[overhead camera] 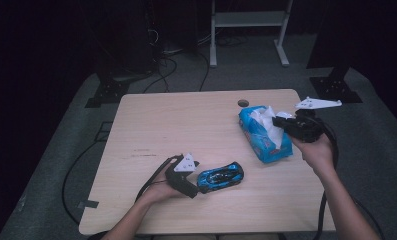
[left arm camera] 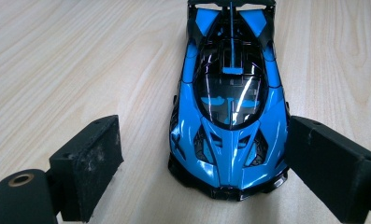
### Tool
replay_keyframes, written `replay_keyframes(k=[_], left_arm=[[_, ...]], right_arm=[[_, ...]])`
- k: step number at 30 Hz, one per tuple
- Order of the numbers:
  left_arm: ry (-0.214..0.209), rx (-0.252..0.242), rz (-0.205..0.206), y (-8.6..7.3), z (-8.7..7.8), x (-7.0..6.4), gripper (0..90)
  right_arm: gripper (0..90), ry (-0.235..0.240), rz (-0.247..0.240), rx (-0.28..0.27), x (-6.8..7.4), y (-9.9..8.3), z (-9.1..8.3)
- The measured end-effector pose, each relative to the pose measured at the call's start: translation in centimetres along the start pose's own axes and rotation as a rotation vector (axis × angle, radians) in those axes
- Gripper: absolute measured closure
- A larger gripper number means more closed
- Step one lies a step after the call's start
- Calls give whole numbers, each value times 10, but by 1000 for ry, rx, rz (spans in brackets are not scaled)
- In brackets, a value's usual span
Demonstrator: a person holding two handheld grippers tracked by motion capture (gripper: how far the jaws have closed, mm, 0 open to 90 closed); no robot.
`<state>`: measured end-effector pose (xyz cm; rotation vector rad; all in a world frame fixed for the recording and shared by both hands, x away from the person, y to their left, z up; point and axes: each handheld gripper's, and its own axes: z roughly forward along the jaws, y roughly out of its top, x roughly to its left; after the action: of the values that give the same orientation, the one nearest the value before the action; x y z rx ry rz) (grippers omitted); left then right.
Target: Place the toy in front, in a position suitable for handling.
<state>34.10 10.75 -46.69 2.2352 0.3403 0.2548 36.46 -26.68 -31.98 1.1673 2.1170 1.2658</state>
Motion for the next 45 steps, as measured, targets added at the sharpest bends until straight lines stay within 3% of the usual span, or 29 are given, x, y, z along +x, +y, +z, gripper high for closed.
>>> replay_keyframes(k=[1, 5, 10, 11, 13, 16, 17, 21, 25, 28, 31, 35, 39, 45], left_arm=[[-1, 0, 0, 0, 0, -1, 107], [-2, -1, -2, 0, 1, -1, 105], [-3, 3, -1, 1, 2, -1, 103], [-7, -3, -4, 1, 3, -2, 103], [-14, 0, 4, 2, 4, -4, 102], [-15, 7, 16, 2, 6, -5, 103], [-20, 2, 13, 3, 7, -7, 103], [-38, 10, 13, 3, 8, -6, 115], [-56, 22, 8, 2, 10, -6, 161], [-66, 22, 13, 2, 10, -6, 222], [-71, 21, 19, 2, 11, -7, 224], [-72, 22, 17, 1, 11, -6, 229], [-67, 22, 18, 1, 12, -6, 250], [-71, 21, 17, 0, 13, -5, 253]], right_arm=[[875, 20, -40, 4, 10, -2, -5], [875, 87, -88, 48, 30, -12, -9], [875, 153, -93, 88, 43, -24, -5], [875, 189, -83, 104, 45, -27, -3], [875, 250, -98, 171, 58, -40, 10], [875, 278, -121, 216, 67, -49, 21], [875, 315, -135, 266, 75, -57, 32], [872, 360, -181, 361, 89, -68, 53], [860, 363, -223, 414, 98, -69, 67], [827, 351, -248, 417, 101, -69, 72], [747, 316, -306, 398, 107, -70, 84], [654, 315, -345, 365, 116, -72, 95], [602, 306, -368, 333, 124, -76, 102], [604, 293, -366, 273, 129, -85, 107]])
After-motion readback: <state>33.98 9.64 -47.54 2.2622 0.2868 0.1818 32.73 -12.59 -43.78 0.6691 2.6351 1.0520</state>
